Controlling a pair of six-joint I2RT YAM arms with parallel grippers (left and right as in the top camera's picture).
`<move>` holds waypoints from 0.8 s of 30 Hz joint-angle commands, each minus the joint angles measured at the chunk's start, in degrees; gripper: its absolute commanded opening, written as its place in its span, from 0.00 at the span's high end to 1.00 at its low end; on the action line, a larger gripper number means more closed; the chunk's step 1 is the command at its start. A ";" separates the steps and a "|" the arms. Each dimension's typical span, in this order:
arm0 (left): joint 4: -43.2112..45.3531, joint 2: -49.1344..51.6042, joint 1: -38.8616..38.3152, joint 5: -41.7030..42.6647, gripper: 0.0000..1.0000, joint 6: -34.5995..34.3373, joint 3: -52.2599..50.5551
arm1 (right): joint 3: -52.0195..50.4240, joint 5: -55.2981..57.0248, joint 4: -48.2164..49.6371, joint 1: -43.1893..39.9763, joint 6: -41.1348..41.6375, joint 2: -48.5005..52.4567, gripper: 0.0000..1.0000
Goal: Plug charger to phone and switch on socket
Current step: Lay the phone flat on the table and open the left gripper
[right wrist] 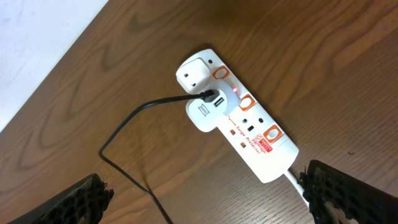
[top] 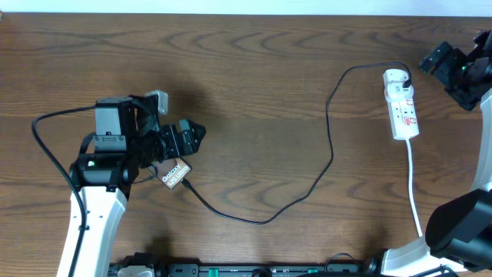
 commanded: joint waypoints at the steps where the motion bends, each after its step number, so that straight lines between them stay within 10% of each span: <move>1: -1.77 -1.20 -1.25 -7.02 0.06 0.92 -0.07 | -0.17 0.50 -0.04 -0.09 0.50 0.17 0.01; 6: 5.64 -8.85 -5.40 -18.60 0.06 0.90 -6.60 | -0.17 0.50 -0.04 -0.07 0.48 0.17 0.01; 16: 60.92 -36.81 -7.63 -23.91 0.06 6.54 -38.10 | -0.17 0.50 -0.04 -0.09 0.50 0.17 0.01; 24: 67.17 -53.33 -3.02 -23.67 0.06 8.02 -51.28 | -0.17 0.50 -0.07 -0.09 0.50 0.17 0.01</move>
